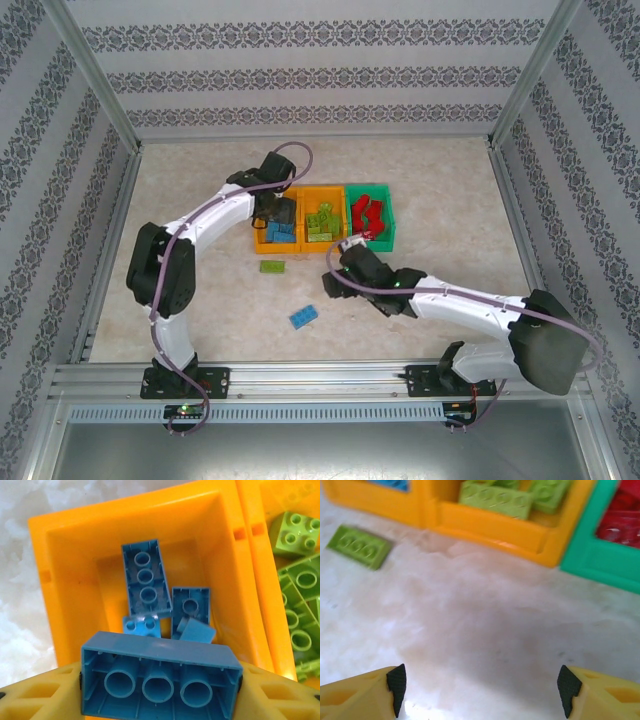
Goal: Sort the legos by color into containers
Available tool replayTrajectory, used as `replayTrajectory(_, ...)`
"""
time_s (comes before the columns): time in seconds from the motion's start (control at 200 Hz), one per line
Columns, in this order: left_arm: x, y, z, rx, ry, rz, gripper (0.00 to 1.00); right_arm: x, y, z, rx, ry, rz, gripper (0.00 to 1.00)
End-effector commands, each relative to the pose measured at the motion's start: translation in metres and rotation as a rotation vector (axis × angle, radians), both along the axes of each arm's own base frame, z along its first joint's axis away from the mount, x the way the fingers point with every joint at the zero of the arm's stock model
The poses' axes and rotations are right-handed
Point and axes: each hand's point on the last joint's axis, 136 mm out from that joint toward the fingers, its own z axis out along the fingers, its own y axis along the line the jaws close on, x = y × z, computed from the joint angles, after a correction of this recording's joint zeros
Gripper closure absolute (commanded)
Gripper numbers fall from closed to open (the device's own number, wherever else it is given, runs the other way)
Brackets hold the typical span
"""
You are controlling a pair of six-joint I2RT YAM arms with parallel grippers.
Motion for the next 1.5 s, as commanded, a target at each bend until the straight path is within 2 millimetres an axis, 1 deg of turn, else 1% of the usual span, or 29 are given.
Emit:
replayTrajectory(0.0,0.013,-0.011,0.007,-0.068,-0.014,0.016,0.50,-0.010,0.011,-0.006,-0.010,-0.025,0.000,0.15)
replayTrajectory(0.08,0.018,-0.012,0.002,-0.070,-0.007,0.038,0.49,-0.025,0.027,-0.012,-0.023,-0.014,0.046,0.10)
replayTrajectory(0.16,0.020,-0.011,-0.001,-0.073,0.003,0.060,0.47,-0.041,0.046,-0.018,-0.042,-0.005,0.113,0.02)
replayTrajectory(0.245,0.020,-0.010,-0.001,-0.081,0.011,0.084,0.42,-0.056,0.063,-0.025,-0.070,-0.009,0.169,0.02)
replayTrajectory(0.3,0.020,-0.011,-0.001,-0.092,0.014,0.095,0.39,-0.063,0.070,-0.032,-0.102,-0.011,0.193,0.02)
replayTrajectory(0.42,0.019,-0.011,0.000,-0.102,0.019,0.118,0.22,-0.072,0.082,-0.047,-0.152,0.001,0.221,0.02)
replayTrajectory(0.5,0.017,-0.011,0.001,-0.112,0.021,0.129,0.12,-0.074,0.089,-0.050,-0.157,0.000,0.236,0.02)
replayTrajectory(0.525,0.016,-0.010,0.002,-0.115,0.020,0.134,0.02,-0.074,0.090,-0.052,-0.159,0.001,0.237,0.02)
replayTrajectory(0.535,0.016,-0.011,0.002,-0.118,0.021,0.135,0.00,-0.075,0.090,-0.052,-0.159,0.002,0.239,0.02)
replayTrajectory(0.669,0.014,-0.012,0.013,-0.150,-0.001,0.142,0.00,-0.076,0.092,-0.057,-0.169,0.012,0.246,0.02)
replayTrajectory(0.934,0.009,-0.013,0.036,-0.196,-0.044,0.139,0.00,-0.074,0.084,-0.065,-0.217,0.016,0.241,0.02)
replayTrajectory(1.064,0.004,-0.012,0.041,-0.209,-0.054,0.139,0.00,-0.076,0.091,-0.069,-0.225,0.037,0.262,0.05)
replayTrajectory(1.154,0.001,-0.011,0.042,-0.210,-0.057,0.143,0.00,-0.077,0.091,-0.075,-0.250,0.059,0.260,0.07)
replayTrajectory(1.254,-0.002,-0.009,0.044,-0.213,-0.062,0.143,0.00,-0.076,0.090,-0.078,-0.257,0.066,0.245,0.13)
replayTrajectory(1.334,-0.003,-0.007,0.045,-0.210,-0.065,0.147,0.00,-0.076,0.087,-0.079,-0.277,0.069,0.239,0.21)
replayTrajectory(1.494,-0.006,-0.003,0.049,-0.197,-0.072,0.152,0.00,-0.073,0.070,-0.084,-0.380,0.069,0.224,0.34)
